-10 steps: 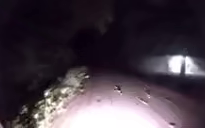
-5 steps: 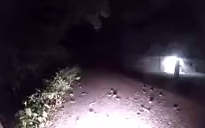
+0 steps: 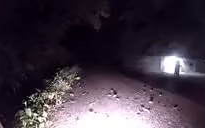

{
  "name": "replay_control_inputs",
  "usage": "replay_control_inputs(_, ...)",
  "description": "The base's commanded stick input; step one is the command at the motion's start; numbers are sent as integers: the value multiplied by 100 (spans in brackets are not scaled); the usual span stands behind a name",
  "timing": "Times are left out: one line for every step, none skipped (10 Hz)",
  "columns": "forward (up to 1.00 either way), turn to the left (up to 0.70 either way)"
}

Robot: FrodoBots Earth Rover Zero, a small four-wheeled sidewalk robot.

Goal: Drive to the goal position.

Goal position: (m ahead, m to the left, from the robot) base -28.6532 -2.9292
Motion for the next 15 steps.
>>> replay_control_inputs(0, 45)
replay_control_inputs(0, 45)
replay_control_inputs(0, 45)
replay_control_inputs(0, 45)
replay_control_inputs(0, 45)
replay_control_inputs(0, 45)
replay_control_inputs(-81, 30)
replay_control_inputs(-100, 27)
replay_control_inputs(-34, 39)
replay_control_inputs(0, 45)
replay_control_inputs(0, 45)
replay_control_inputs(0, 45)
replay_control_inputs(0, 45)
replay_control_inputs(0, 45)
replay_control_inputs(0, 45)
